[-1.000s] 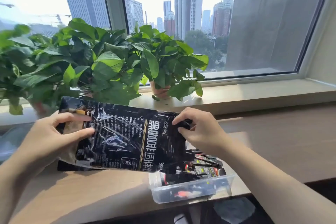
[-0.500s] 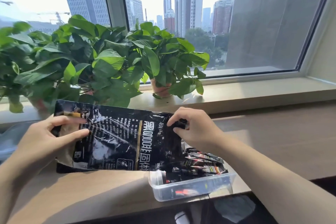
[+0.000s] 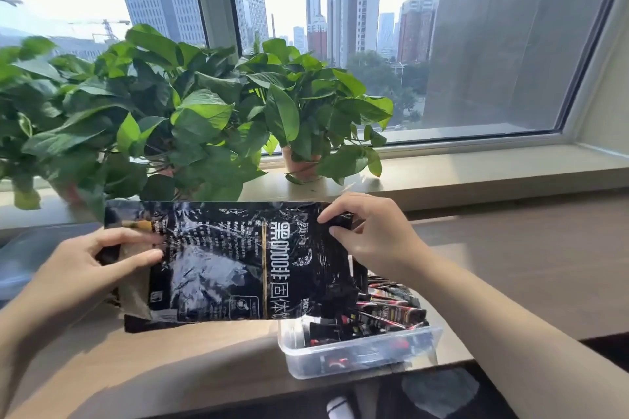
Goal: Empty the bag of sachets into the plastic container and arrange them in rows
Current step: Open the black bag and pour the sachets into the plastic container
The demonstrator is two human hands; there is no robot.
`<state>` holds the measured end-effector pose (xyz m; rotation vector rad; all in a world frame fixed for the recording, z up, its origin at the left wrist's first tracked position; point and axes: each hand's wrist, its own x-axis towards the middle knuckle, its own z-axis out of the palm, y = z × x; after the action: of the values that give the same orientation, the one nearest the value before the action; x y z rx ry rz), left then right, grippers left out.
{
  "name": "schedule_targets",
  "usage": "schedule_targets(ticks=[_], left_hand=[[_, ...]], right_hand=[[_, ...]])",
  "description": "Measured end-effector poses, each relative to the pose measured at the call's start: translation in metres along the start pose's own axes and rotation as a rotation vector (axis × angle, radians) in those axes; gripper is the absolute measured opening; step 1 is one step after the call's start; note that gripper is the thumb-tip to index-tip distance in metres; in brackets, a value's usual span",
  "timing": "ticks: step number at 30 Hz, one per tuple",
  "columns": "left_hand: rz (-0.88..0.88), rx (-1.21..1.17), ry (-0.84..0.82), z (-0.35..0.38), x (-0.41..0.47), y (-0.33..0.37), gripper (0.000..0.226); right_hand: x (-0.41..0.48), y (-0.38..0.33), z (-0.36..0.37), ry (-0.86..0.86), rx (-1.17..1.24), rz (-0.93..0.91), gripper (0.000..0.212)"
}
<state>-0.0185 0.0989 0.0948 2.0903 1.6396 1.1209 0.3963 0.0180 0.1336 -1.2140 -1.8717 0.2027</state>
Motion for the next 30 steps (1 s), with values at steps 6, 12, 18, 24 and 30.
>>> schedule_targets(ticks=[6,12,18,24,30], left_hand=[[0.157,0.053,0.002,-0.005,-0.002,0.026,0.047],[0.657,0.165,-0.121,0.018,-0.01,0.131,0.021],[0.585,0.214,-0.426,0.071,0.003,0.184,0.013],[0.561,0.026,-0.411,0.067,0.007,0.164,0.019],[0.595,0.007,-0.41,0.068,0.007,0.156,0.022]], right_hand=[[0.002,0.002,0.001,-0.012,0.047,-0.001,0.024],[0.007,0.002,0.007,-0.048,0.091,-0.043,0.027],[0.008,0.002,0.009,-0.032,0.118,-0.127,0.02],[-0.02,0.031,-0.017,0.0,0.324,0.129,0.026],[-0.056,0.054,-0.005,-0.349,0.073,0.251,0.038]])
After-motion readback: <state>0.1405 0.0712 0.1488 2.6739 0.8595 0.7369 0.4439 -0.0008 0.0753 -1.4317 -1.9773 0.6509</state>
